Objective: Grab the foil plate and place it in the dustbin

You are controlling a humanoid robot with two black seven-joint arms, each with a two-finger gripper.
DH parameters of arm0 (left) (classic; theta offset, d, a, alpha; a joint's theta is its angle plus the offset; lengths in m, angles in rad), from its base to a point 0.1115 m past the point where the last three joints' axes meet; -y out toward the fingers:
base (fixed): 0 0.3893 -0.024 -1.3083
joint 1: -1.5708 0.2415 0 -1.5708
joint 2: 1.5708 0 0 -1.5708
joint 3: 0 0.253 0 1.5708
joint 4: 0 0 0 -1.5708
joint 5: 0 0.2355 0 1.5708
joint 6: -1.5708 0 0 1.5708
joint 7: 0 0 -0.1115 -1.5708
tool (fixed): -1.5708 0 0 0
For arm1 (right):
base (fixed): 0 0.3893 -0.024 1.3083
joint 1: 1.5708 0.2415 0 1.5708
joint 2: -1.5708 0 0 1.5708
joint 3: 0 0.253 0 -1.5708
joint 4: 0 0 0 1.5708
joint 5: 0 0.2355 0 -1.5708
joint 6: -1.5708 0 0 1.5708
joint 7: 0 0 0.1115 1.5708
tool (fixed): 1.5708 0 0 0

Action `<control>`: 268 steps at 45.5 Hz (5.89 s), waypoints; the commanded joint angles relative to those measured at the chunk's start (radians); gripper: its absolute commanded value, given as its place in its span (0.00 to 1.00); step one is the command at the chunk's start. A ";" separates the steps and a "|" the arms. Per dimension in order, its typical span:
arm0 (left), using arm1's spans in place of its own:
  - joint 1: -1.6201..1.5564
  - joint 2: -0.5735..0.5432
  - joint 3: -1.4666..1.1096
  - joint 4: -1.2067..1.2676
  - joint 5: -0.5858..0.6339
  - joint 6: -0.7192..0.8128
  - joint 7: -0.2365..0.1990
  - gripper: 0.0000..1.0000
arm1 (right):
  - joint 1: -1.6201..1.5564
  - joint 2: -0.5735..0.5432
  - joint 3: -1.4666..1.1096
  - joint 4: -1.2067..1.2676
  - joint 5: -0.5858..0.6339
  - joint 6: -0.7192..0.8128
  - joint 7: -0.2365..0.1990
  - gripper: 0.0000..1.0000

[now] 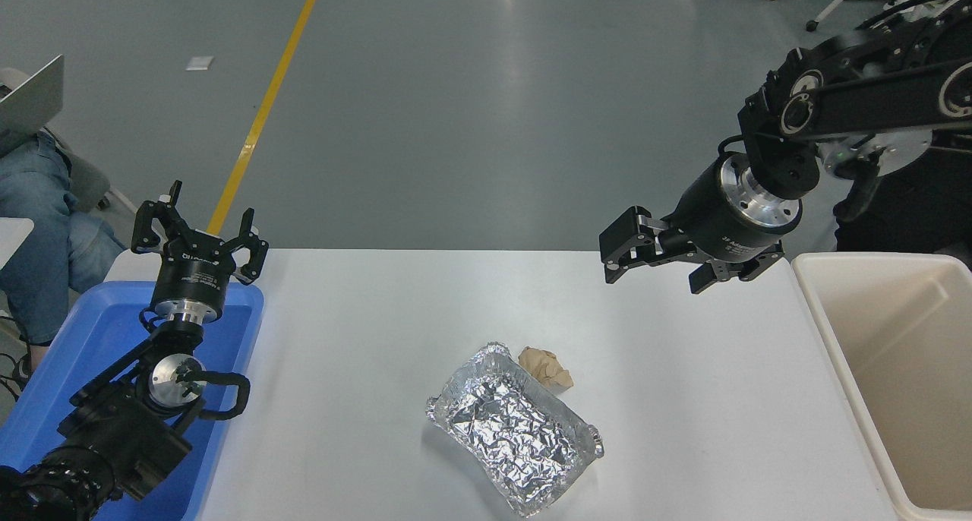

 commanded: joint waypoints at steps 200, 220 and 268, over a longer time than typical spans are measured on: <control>-0.001 0.001 -0.001 -0.001 0.000 0.000 0.000 0.99 | -0.929 0.262 0.282 -0.437 -0.558 -0.459 0.031 0.98; 0.000 0.001 -0.001 -0.001 0.000 0.000 0.000 0.99 | -0.992 0.262 0.281 -0.448 -0.632 -0.587 0.029 0.69; -0.001 0.001 -0.001 0.000 0.000 0.000 0.000 0.99 | -0.934 0.262 0.309 -0.424 -0.630 -0.587 0.058 0.00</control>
